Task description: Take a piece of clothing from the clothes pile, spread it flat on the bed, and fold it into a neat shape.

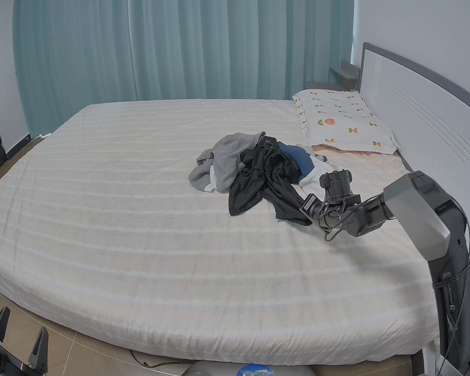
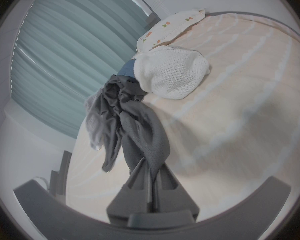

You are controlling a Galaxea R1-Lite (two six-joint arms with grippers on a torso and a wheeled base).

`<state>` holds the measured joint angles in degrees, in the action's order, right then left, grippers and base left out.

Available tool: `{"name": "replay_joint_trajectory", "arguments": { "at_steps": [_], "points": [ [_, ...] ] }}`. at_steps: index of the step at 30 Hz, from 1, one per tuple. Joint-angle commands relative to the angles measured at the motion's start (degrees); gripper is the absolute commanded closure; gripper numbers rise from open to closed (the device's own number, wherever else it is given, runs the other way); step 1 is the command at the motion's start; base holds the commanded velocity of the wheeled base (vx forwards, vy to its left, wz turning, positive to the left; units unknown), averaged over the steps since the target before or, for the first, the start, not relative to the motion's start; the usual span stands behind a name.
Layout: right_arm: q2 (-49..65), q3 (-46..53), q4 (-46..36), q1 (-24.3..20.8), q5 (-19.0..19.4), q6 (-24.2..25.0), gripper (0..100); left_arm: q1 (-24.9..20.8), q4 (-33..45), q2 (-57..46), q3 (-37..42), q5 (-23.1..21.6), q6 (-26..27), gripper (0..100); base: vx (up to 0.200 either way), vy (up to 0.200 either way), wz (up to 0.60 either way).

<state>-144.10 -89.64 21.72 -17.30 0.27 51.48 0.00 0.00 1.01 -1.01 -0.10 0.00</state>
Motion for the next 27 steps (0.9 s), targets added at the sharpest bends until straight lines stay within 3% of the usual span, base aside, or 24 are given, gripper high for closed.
{"name": "replay_joint_trajectory", "arguments": {
  "at_steps": [1, 6, 11, 16, 19, 20, 21, 27],
  "points": [
    [19.92, 22.66, 10.71, -0.63, 8.35, 3.10, 100, 0.00, 0.00, -1.01, 0.92, 0.01, 0.00, 0, 0.000, 0.000, 0.00],
    [30.46, 40.15, 25.83, -1.60, 11.86, 2.75, 100, 0.00, 0.09, -1.01, 0.92, 0.01, 0.35, 0, 0.000, 0.000, 0.00],
    [41.54, 46.83, 29.78, -2.83, 14.67, 2.57, 100, 0.00, 0.00, -1.01, 0.92, -0.08, 0.35, 0, 0.000, 0.000, 0.00],
    [50.94, 45.96, 28.99, -4.23, 14.59, 1.61, 100, 0.00, -1.14, -1.01, 0.57, -1.31, 2.37, 0, 0.000, 0.000, 0.00],
    [52.87, 44.55, 28.11, -4.50, 14.59, -0.15, 100, -0.35, -6.15, 0.83, -7.25, -2.10, -1.14, 0, 0.000, 0.000, 0.00],
    [53.75, 43.06, 26.44, -4.76, 14.50, -1.47, 100, -0.44, -7.73, 7.34, -14.46, -2.28, -5.36, 0, 0.000, 0.000, 0.00],
    [53.84, 41.65, 25.21, -4.85, 14.06, -2.17, 100, 0.09, -7.56, 11.64, -16.74, -2.98, -6.59, 0, 0.000, 0.000, 0.00],
    [54.72, 33.39, 19.50, -5.73, 9.22, -2.79, 100, -1.49, -8.17, 27.11, -21.49, -7.02, -2.55, 0, 0.000, 0.000, 0.00]
  ]
}}
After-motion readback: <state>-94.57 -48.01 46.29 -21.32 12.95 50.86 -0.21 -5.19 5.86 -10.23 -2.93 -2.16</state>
